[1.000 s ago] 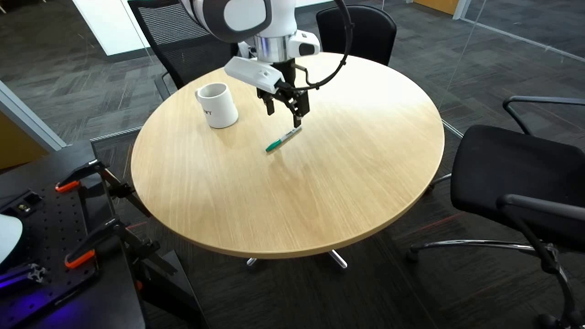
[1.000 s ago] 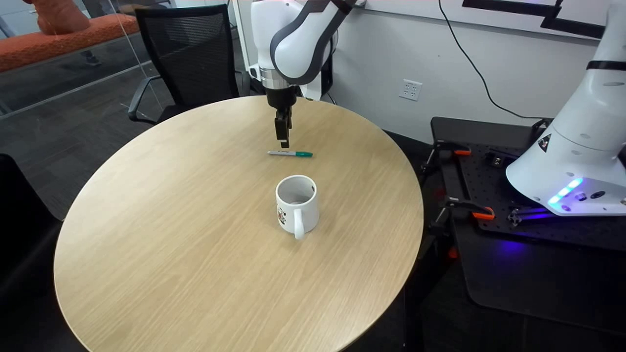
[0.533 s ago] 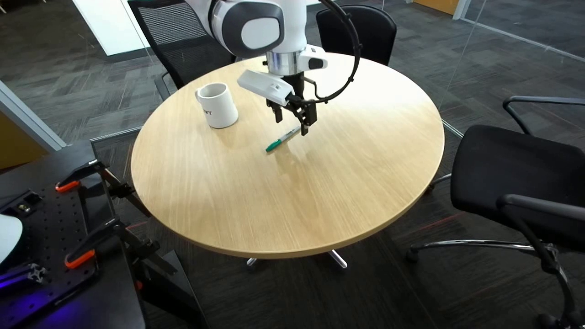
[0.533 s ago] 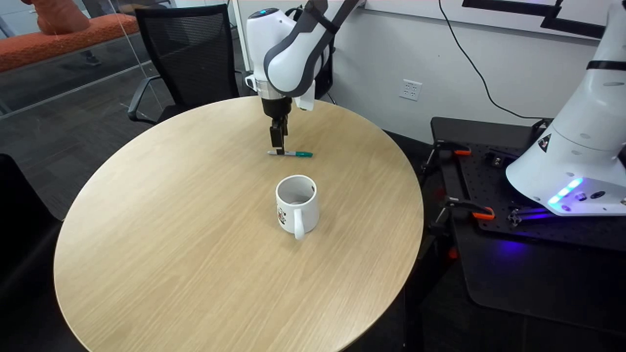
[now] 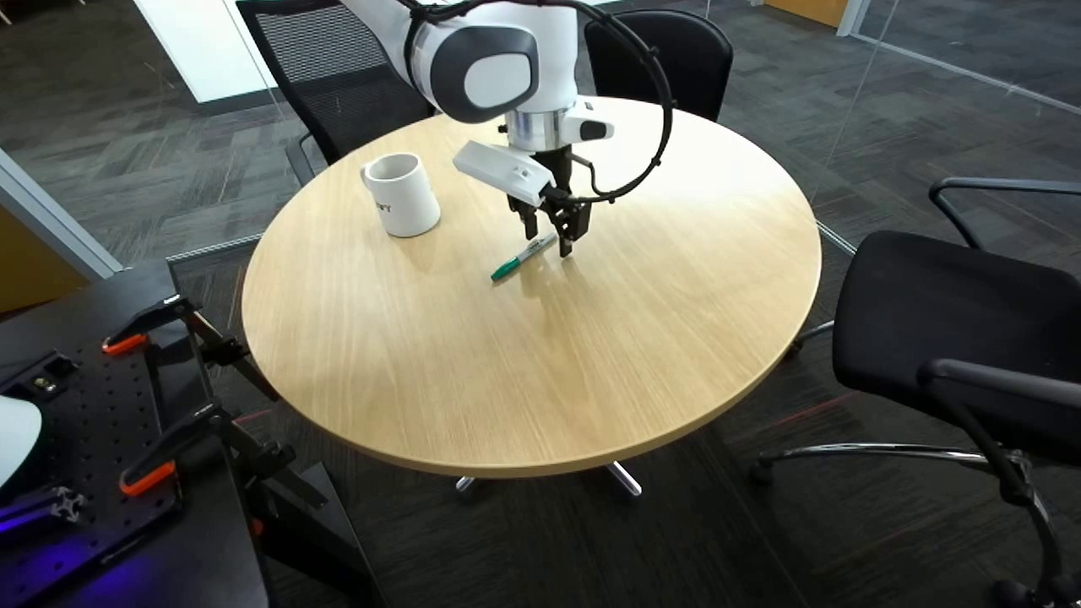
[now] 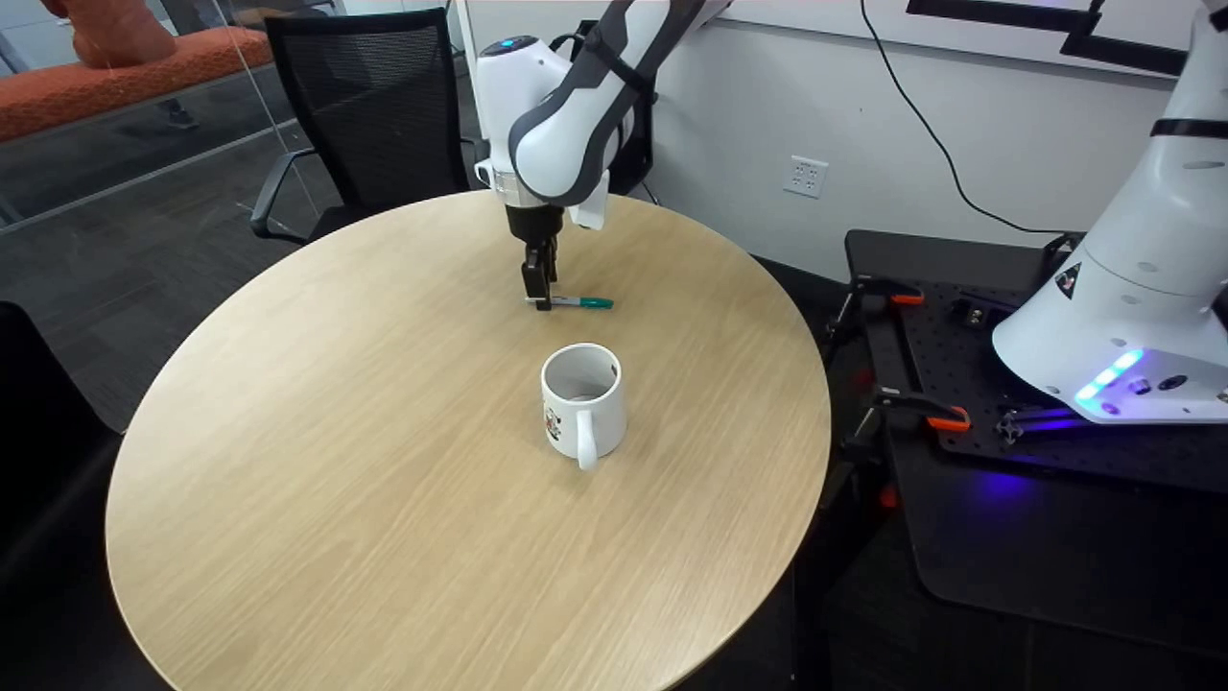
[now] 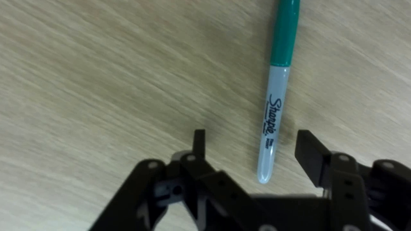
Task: Pick up the pen and put it in the cup
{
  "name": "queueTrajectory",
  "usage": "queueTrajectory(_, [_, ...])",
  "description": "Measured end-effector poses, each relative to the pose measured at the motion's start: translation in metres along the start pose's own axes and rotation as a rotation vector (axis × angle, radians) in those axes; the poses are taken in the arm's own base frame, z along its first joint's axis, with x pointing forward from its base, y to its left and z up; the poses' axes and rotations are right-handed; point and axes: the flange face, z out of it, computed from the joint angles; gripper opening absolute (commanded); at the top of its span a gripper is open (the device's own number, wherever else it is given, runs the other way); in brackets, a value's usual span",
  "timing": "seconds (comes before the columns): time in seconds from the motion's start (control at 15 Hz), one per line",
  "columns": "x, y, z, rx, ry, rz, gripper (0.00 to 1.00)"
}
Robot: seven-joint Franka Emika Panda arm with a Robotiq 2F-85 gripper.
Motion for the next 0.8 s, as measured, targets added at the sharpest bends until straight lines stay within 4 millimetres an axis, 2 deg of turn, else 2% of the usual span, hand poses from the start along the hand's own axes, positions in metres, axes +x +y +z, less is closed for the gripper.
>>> queueTrajectory(0.2, [0.0027,0.0018,0.0006,-0.002,0.005,0.002,0.19])
queueTrajectory(0.4, [0.0040,0.0044,-0.0012,-0.003,0.010,0.005,0.00])
queueTrajectory(0.8, [0.0051,0.0023,-0.0016,0.000,0.012,0.019,0.03])
